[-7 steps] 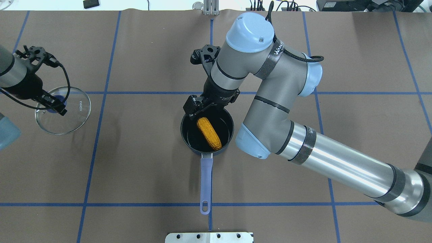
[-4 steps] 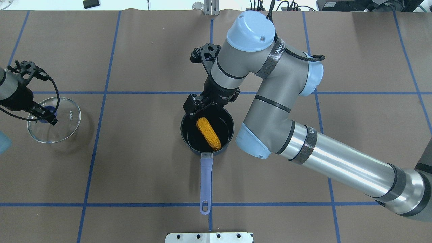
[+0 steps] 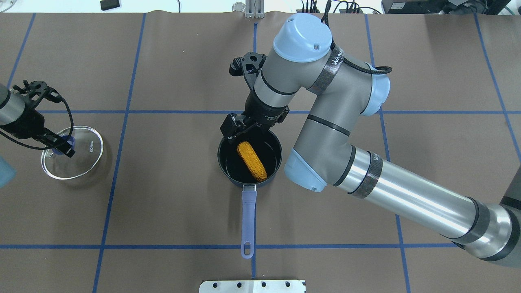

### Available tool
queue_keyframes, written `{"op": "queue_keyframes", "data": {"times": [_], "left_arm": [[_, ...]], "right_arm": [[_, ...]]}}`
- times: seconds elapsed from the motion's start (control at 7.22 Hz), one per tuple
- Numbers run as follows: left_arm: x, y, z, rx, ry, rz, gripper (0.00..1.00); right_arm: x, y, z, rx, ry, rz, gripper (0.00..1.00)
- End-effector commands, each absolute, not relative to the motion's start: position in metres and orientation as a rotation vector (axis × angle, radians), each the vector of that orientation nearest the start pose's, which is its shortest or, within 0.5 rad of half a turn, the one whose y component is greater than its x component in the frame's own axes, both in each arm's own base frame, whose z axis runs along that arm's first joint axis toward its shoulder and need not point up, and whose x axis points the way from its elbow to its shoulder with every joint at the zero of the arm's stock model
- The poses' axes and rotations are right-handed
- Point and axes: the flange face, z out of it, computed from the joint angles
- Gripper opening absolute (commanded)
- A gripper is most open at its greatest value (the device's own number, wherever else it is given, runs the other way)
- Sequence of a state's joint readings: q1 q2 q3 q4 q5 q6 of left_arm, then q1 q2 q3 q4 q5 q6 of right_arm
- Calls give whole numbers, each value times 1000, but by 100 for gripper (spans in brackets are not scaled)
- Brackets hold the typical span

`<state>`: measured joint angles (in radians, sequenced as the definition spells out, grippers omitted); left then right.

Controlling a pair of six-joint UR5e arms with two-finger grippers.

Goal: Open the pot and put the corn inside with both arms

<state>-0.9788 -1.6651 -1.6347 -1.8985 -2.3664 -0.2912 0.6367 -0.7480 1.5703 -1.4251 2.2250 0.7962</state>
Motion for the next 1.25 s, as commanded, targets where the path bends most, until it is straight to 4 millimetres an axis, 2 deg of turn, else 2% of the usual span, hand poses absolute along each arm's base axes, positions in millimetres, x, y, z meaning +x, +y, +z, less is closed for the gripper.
{"op": "queue_keyframes", "data": {"times": [0.0,0.14,0.28,0.42,0.55,0.69,0.83,0.97,1.11], "left_arm": [[253,-490,533,93,916,475,99],[246,-493,531,101,915,464,99],[217,-512,520,143,912,415,99],[185,-525,522,168,902,361,99],[154,-534,525,182,891,309,99],[128,-540,530,208,868,341,99],[91,-544,542,212,835,378,100],[54,-544,555,235,809,421,100],[27,-533,573,221,798,422,100]], "right_arm": [[-515,-478,126,158,-1103,-431,100],[-505,-485,123,171,-1107,-419,100],[-491,-500,133,176,-1093,-389,100],[-464,-525,156,179,-1067,-333,100],[-429,-553,185,178,-1039,-265,100],[-390,-570,222,176,-1006,-201,100],[-351,-577,270,177,-960,-149,100],[-300,-608,287,254,-887,-63,100],[-278,-617,324,247,-821,-51,100]]}}
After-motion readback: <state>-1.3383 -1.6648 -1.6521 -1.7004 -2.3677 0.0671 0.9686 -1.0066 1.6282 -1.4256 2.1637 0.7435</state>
